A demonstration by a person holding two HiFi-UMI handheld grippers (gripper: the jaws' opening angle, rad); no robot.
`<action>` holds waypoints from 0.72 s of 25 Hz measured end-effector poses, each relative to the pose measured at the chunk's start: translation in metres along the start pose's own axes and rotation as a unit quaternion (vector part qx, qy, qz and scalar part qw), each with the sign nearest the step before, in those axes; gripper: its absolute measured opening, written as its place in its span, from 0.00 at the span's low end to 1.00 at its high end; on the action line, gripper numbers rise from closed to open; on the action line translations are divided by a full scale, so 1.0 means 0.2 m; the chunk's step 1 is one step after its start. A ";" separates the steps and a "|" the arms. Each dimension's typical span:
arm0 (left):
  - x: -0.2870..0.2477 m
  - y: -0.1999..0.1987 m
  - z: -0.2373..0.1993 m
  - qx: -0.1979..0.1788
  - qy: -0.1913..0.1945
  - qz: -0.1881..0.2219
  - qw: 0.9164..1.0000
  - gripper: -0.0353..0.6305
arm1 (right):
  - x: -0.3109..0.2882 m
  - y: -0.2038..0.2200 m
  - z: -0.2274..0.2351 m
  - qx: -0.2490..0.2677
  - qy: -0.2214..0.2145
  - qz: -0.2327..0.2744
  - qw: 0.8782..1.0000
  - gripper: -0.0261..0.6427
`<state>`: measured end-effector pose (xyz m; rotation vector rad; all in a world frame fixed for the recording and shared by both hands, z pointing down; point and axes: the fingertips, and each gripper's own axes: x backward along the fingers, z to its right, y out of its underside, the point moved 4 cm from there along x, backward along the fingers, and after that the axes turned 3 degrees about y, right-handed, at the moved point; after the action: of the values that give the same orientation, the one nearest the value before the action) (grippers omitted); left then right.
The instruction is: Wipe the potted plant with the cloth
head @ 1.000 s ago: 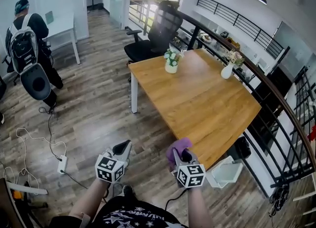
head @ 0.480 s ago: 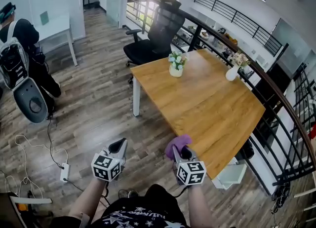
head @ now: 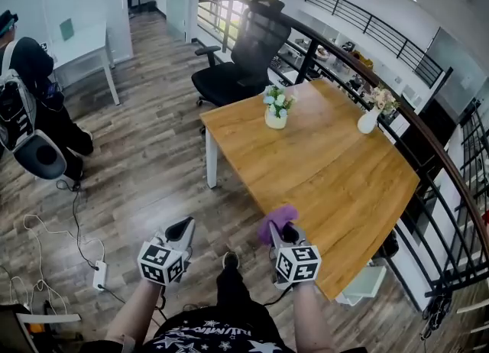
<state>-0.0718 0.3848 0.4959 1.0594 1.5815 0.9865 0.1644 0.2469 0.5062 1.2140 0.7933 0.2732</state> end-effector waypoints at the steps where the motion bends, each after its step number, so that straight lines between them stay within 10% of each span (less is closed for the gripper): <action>1: -0.05 -0.02 -0.03 0.000 -0.001 0.000 1.000 0.06 | -0.06 -0.04 0.04 -0.002 -0.001 0.004 1.000 0.17; 18: -1.09 -0.39 -0.25 -0.026 0.041 -0.018 0.999 0.06 | -0.75 -0.40 0.89 -0.033 0.070 0.009 0.997 0.17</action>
<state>-0.0981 0.1489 0.4925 0.9629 1.6276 1.0530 0.1606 0.0014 0.5160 1.1499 0.8888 0.3991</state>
